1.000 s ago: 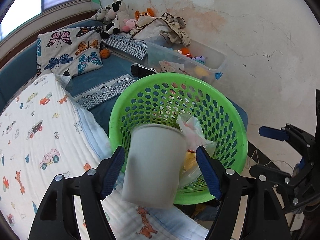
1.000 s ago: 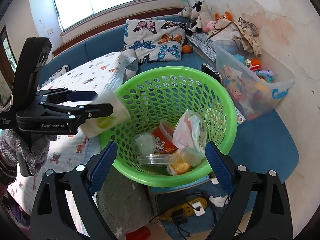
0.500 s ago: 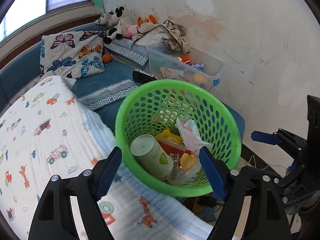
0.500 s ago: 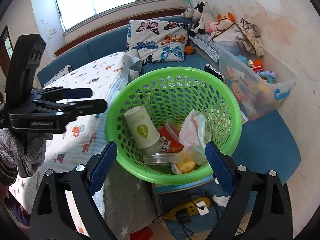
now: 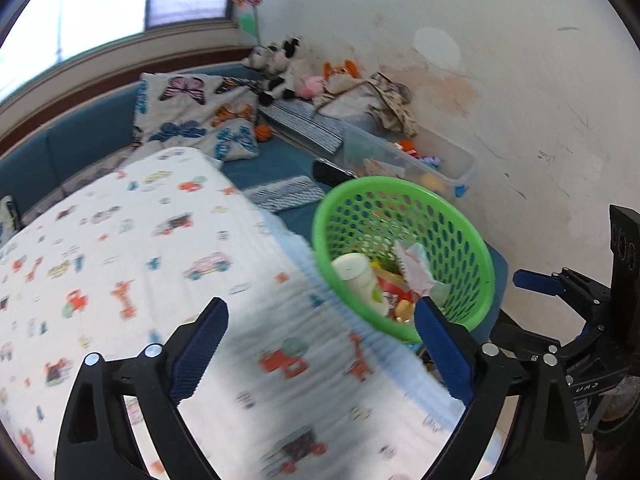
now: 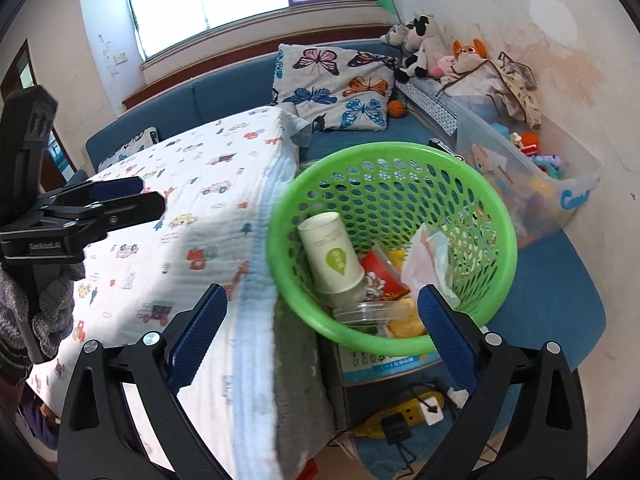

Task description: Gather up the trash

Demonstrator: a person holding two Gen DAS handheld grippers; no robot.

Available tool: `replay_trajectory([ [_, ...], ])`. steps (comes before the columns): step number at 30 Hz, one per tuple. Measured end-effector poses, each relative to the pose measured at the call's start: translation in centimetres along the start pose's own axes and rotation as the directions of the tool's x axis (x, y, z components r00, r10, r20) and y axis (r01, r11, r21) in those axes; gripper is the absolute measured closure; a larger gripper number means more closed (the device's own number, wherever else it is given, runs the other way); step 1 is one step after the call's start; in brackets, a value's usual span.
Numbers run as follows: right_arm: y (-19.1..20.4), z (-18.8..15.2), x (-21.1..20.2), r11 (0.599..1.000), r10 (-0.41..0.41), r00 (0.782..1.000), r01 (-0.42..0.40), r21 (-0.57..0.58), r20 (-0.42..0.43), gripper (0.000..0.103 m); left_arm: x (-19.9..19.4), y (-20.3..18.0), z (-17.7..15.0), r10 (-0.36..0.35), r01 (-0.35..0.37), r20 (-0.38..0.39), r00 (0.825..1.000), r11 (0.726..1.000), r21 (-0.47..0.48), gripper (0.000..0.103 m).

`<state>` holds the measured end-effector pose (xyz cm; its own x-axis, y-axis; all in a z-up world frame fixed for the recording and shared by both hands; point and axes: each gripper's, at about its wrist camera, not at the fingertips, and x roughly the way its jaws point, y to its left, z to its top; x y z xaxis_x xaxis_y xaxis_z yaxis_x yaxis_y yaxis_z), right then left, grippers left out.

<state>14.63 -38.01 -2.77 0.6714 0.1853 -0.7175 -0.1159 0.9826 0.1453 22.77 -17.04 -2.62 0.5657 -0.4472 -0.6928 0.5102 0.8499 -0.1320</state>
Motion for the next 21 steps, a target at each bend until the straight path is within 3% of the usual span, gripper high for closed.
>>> replay_trajectory([
  [12, 5.3, -1.4, -0.7, 1.0, -0.008, 1.0, 0.008, -0.014, -0.008, 0.005, -6.5, 5.1, -4.7, 0.14, -0.134, 0.031, 0.99, 0.982, -0.133, 0.007],
  [21, 9.4, -2.9, -1.3, 0.996, -0.039, 0.999, 0.04, -0.074, 0.02, 0.005, -10.3, 6.6, -8.7, 0.214, -0.201, 0.043, 0.976, 0.959, -0.198, 0.007],
])
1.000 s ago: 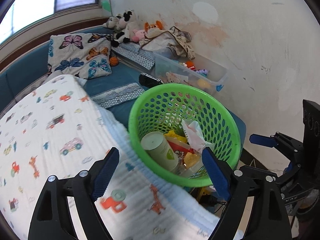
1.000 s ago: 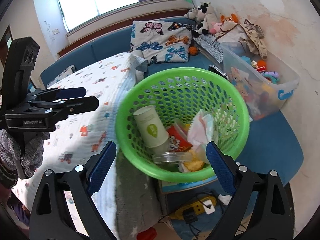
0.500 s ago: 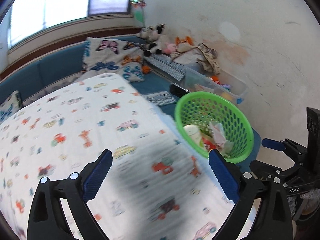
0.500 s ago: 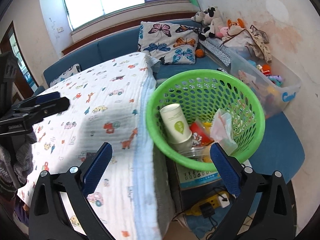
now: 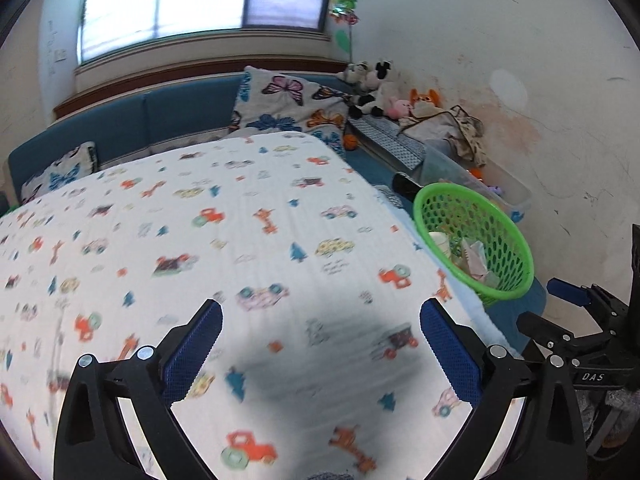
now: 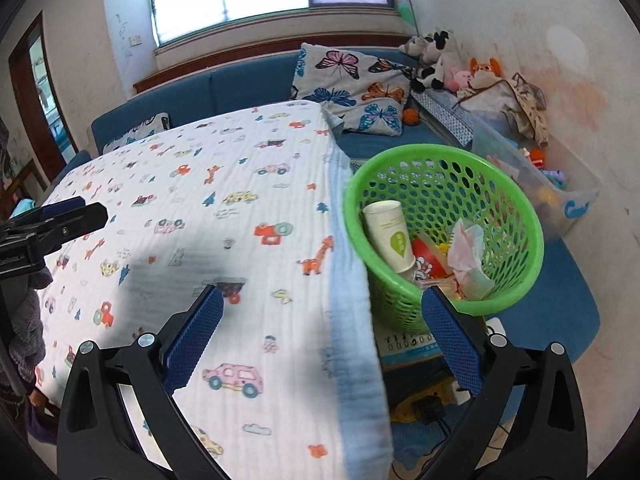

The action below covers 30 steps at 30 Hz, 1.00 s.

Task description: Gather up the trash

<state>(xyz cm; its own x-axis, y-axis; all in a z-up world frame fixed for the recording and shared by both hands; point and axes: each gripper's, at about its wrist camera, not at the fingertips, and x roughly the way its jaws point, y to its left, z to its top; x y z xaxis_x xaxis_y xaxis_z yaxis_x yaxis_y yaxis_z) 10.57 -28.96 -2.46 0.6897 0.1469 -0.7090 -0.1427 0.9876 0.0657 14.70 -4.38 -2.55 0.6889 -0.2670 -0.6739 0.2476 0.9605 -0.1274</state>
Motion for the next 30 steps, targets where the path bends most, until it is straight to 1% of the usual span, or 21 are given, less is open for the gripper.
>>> replay_trajectory([
  [3, 1.0, -0.3, -0.1, 1.0, 0.009, 1.0, -0.009, -0.002, 0.005, 0.005, -1.2, 0.8, -0.9, 0.013, -0.012, 0.01, 1.0, 1.0, -0.021, 0.007],
  [6, 1.9, -0.6, -0.2, 1.0, 0.026, 1.0, -0.026, -0.005, 0.006, 0.005, -2.3, 1.5, -1.8, 0.046, -0.045, 0.026, 0.999, 0.998, -0.033, 0.007],
  [14, 3.5, -1.2, -0.1, 0.998, 0.055, 0.998, -0.055, -0.006, -0.004, 0.005, -3.9, 3.0, -3.7, 0.084, -0.082, 0.022, 0.996, 0.993, -0.081, 0.007],
  [19, 3.5, -1.3, -0.2, 0.998, 0.056, 0.998, -0.056, 0.005, -0.002, 0.005, -4.5, 3.0, -4.5, 0.114, -0.112, 0.031, 0.993, 0.991, -0.066, 0.007],
  [23, 3.3, -1.3, -0.4, 0.998, 0.054, 0.999, -0.054, 0.01, 0.0, 0.005, -4.6, 3.3, -4.9, 0.108, -0.105, 0.027, 0.994, 0.992, -0.073, 0.007],
  [30, 2.7, -1.4, -0.5, 0.998, 0.052, 0.999, -0.052, 0.026, -0.001, 0.005, -4.7, 3.4, -5.7, 0.116, -0.114, 0.016, 0.993, 0.99, -0.08, 0.007],
])
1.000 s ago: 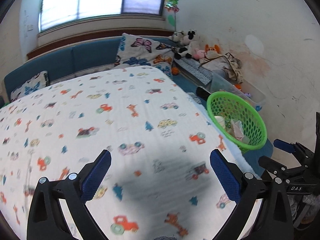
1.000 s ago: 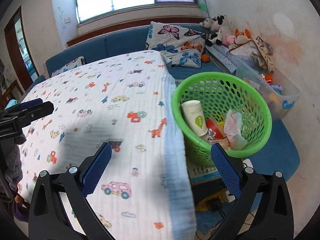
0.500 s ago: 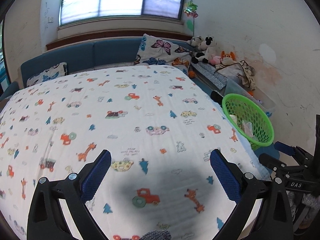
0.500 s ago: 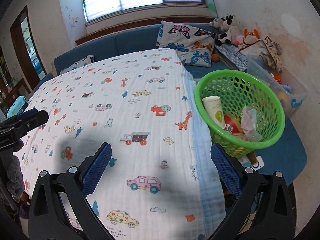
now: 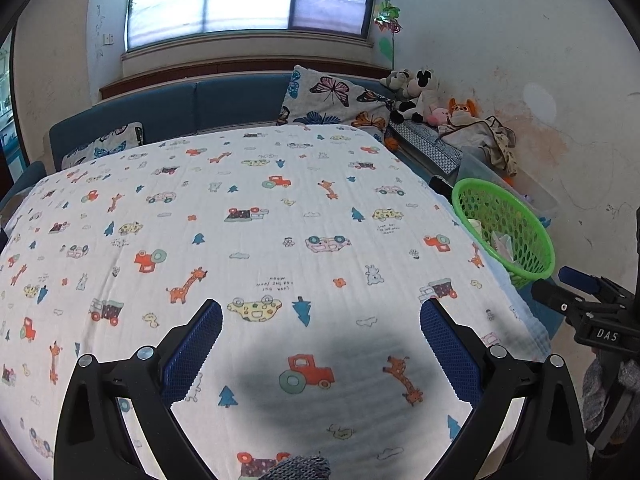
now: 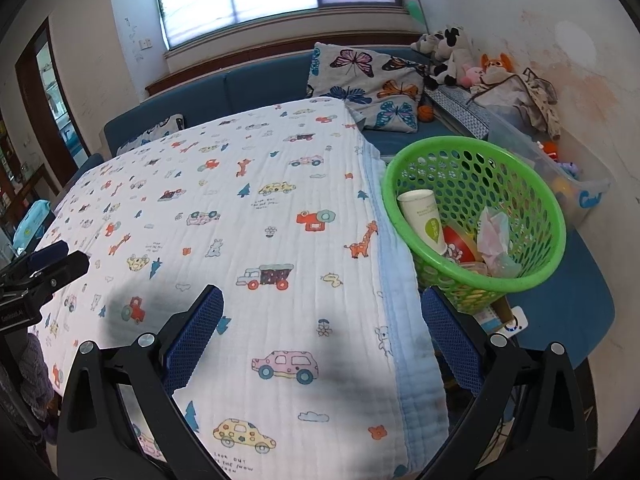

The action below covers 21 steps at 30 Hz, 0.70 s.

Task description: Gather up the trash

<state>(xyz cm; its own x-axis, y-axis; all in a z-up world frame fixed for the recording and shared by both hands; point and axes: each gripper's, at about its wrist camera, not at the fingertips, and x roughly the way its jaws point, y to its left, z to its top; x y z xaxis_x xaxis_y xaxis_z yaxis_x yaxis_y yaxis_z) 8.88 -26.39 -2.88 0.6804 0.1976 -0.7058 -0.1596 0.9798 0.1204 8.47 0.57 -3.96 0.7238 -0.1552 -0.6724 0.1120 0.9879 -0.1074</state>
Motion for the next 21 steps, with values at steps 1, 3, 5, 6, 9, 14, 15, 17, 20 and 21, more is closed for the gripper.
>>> replay_trajectory([
  [1, -0.1, 0.0, 0.0, 1.0, 0.001, 1.0, -0.001, 0.002, -0.001, 0.005, 0.0, 0.1, 0.0, 0.001, -0.001, 0.0, 1.0, 1.0, -0.002, 0.007],
  [3, -0.1, 0.0, 0.0, 1.0, 0.002, 1.0, -0.002, 0.005, -0.003, 0.005, -0.1, 0.2, -0.1, 0.003, -0.003, 0.0, 1.0, 1.0, -0.009, 0.007],
  [5, -0.1, 0.0, 0.1, 1.0, 0.004, 1.0, -0.004, 0.006, -0.003, 0.005, -0.1, 0.5, -0.3, 0.006, -0.006, -0.001, 1.0, 1.0, -0.014, 0.007],
  [6, -0.1, 0.0, 0.0, 1.0, 0.005, 1.0, -0.005, 0.006, -0.003, 0.005, -0.1, 0.6, -0.4, 0.006, -0.006, -0.003, 1.0, 1.0, -0.017, 0.007],
  [9, 0.0, 0.0, 0.1, 1.0, 0.008, 1.0, -0.008, 0.006, -0.001, 0.005, 0.1, 0.8, -0.7, 0.011, -0.012, -0.016, 1.0, 1.0, -0.025, 0.007],
  [14, -0.1, -0.1, 0.2, 1.0, 0.015, 1.0, -0.015, 0.009, -0.003, 0.005, 0.3, 1.0, -1.0, 0.022, -0.023, -0.028, 0.999, 0.999, -0.037, 0.007],
  [15, -0.1, -0.1, 0.3, 1.0, 0.017, 1.0, -0.017, 0.011, -0.003, 0.005, 0.3, 1.1, -1.1, 0.024, -0.025, -0.028, 0.999, 0.999, -0.04, 0.007],
  [17, -0.1, -0.1, 0.3, 1.0, 0.016, 1.0, -0.016, 0.012, -0.004, 0.005, 0.3, 1.2, -1.2, 0.025, -0.026, -0.028, 0.999, 0.999, -0.048, 0.007],
  [20, -0.1, -0.1, 0.2, 1.0, 0.019, 1.0, -0.019, 0.012, -0.004, 0.005, 0.3, 1.3, -1.3, 0.023, -0.025, -0.028, 0.999, 0.998, -0.052, 0.007],
  [21, -0.1, -0.1, 0.2, 1.0, 0.017, 1.0, -0.017, 0.012, -0.004, 0.005, 0.3, 1.3, -1.2, 0.022, -0.023, -0.028, 0.999, 0.998, -0.05, 0.007],
])
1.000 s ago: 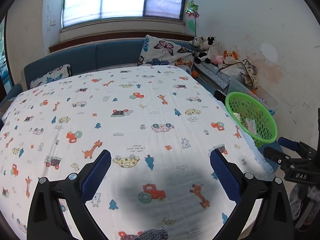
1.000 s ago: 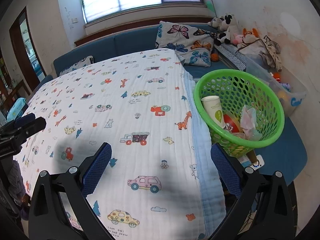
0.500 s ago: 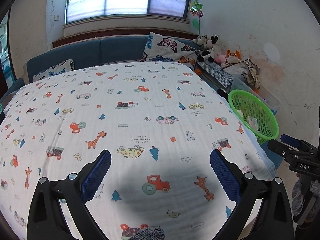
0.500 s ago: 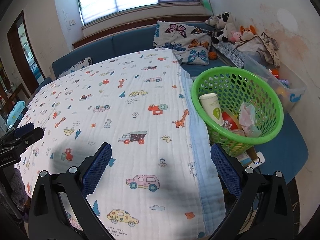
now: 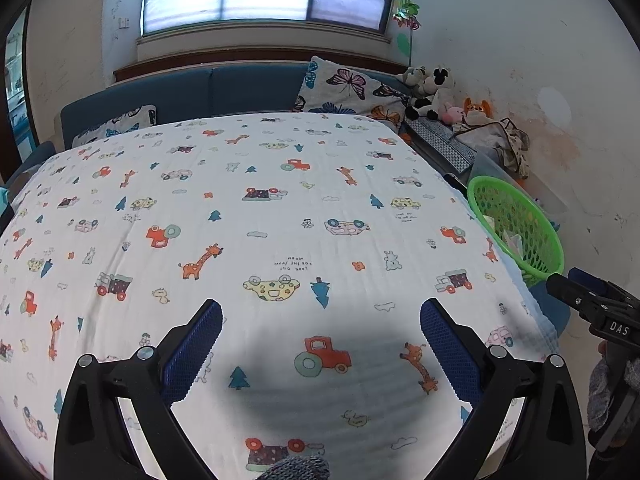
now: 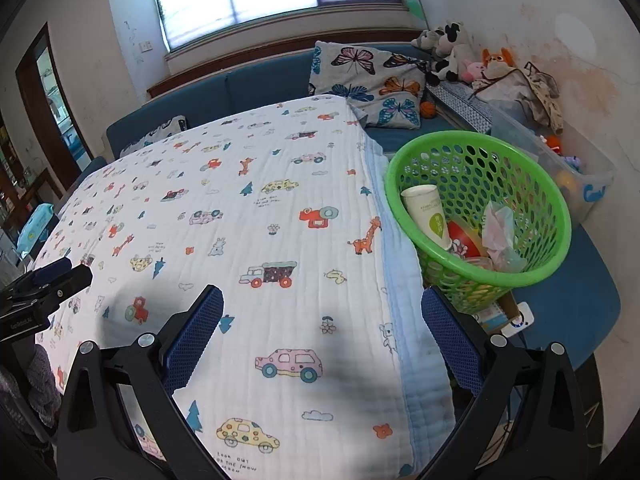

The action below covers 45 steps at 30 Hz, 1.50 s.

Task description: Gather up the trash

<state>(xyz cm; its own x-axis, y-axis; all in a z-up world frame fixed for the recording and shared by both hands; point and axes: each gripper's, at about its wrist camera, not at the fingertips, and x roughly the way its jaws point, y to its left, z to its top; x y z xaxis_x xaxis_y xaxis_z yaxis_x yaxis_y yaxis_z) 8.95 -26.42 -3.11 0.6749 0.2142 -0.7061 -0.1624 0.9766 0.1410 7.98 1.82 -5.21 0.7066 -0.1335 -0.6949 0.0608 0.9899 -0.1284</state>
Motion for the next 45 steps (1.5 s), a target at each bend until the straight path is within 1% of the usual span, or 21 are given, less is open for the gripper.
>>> replay_trajectory([
  [21, 0.43, -0.02, 0.23, 1.0, 0.0, 1.0, 0.0, -0.003, -0.009, 0.005, 0.27, 0.15, -0.32, 0.001, -0.001, -0.005, 1.0, 1.0, -0.007, 0.007],
  [45, 0.04, -0.18, -0.14, 1.0, -0.004, 1.0, 0.004, 0.005, -0.003, 0.005, 0.3, -0.68, -0.37, 0.001, 0.0, -0.002, 1.0, 1.0, 0.008, 0.007],
])
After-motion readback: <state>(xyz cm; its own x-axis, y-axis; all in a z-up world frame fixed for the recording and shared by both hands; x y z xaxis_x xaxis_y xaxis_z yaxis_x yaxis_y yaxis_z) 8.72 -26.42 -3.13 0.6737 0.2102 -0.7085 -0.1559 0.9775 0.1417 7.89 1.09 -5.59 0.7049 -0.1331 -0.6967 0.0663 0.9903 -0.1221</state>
